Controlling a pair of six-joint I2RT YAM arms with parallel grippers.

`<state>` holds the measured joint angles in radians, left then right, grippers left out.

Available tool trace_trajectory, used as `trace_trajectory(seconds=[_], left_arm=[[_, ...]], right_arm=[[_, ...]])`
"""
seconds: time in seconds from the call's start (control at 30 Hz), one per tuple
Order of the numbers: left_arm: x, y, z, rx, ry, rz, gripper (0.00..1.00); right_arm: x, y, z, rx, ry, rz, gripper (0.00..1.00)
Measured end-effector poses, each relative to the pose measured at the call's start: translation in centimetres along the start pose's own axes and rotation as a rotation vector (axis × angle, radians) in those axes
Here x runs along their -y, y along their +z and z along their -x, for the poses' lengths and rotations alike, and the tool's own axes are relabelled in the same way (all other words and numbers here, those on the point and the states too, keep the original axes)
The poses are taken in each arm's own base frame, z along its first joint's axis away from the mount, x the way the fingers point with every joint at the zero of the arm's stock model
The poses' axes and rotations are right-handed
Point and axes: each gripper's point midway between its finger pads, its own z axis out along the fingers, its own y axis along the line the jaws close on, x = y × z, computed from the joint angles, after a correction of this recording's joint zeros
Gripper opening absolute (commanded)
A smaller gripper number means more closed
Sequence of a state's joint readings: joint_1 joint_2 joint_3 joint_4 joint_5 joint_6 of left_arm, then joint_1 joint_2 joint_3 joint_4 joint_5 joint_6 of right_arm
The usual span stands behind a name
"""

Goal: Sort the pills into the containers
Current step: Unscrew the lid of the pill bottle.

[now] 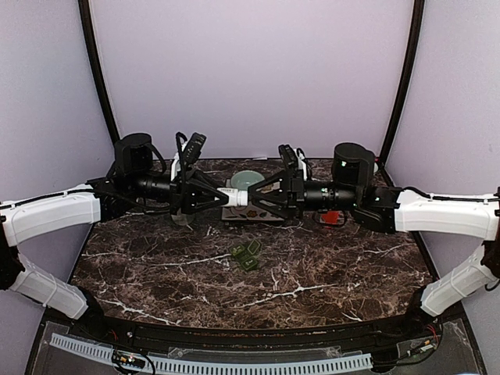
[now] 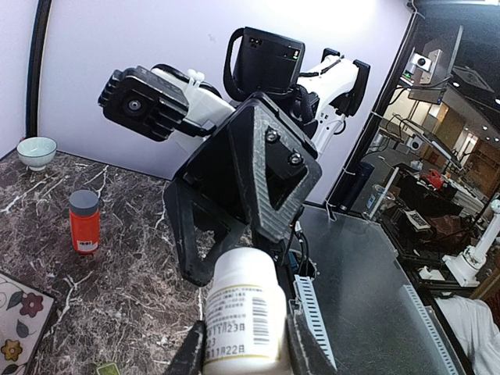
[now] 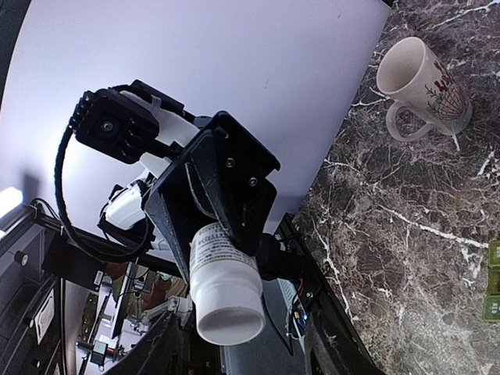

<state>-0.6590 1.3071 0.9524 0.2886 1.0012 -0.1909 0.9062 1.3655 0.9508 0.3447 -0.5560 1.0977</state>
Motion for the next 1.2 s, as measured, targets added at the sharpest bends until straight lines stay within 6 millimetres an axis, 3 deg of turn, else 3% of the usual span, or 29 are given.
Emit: trace_trajectory(seconds=[0.43, 0.57, 0.7, 0.83, 1.2], left_arm=[[-0.1, 0.0, -0.1, -0.001, 0.002, 0.001, 0.00], [-0.1, 0.0, -0.1, -0.001, 0.002, 0.001, 0.00], [0.0, 0.0, 0.0, 0.000, 0.006, -0.001, 0.00], [-0.1, -0.1, 0.0, -0.001, 0.007, -0.001, 0.00], [0.4, -0.2, 0.1, -0.001, -0.042, -0.032, 0.00]], right_arm=[[-1.0, 1.2, -0.5, -0.035, -0.011, 0.036, 0.49], [-1.0, 1.5, -0.9, -0.049, -0.007, 0.037, 0.37], [-1.0, 1.7, -0.9, -0.055, -0.016, 0.035, 0.15], [-1.0, 1.9, -0.8, -0.060, -0.031, 0.023, 0.00], [-1.5, 2.0, -1.1, -0.107, -0.306, -0.016, 0.00]])
